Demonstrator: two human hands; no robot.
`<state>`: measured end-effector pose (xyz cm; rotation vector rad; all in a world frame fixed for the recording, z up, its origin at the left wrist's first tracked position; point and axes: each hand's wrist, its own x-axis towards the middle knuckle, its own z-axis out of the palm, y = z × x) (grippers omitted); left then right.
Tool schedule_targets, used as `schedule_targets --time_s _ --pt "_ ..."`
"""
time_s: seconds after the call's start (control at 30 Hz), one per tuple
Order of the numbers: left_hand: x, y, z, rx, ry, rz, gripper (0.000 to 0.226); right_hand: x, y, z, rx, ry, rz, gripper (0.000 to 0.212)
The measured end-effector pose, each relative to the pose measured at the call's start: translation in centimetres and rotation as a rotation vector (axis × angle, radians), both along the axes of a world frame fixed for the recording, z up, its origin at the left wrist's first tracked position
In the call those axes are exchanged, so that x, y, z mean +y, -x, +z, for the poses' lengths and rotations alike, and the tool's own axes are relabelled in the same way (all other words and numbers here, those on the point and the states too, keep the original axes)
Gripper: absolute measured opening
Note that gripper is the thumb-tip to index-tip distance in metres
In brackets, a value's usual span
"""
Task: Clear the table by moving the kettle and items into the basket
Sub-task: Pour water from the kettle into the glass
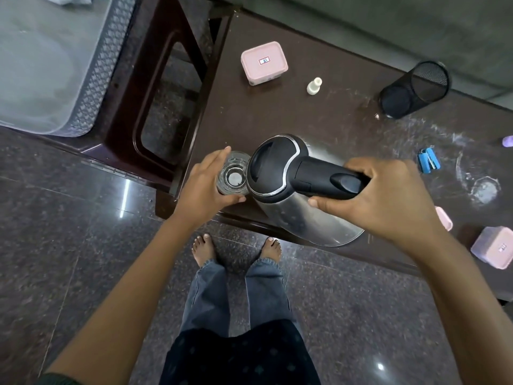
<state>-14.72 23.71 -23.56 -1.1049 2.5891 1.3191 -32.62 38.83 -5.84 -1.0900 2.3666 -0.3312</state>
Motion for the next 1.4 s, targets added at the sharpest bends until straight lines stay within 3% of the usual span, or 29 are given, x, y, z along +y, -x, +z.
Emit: schedule_targets --time_s 0.83,1.4 --pt "-1.4 -0.2 -0.6 0.015 -0.084 -0.08 0.104 -2.1 -1.0 -0.1 0.131 -0.066 0.164 0.035" --pt "-1.2 0.0 -0.2 0.036 -0.078 -0.072 0.104 -2.0 -0.2 0.0 0.108 -0.081 0.179 0.039"
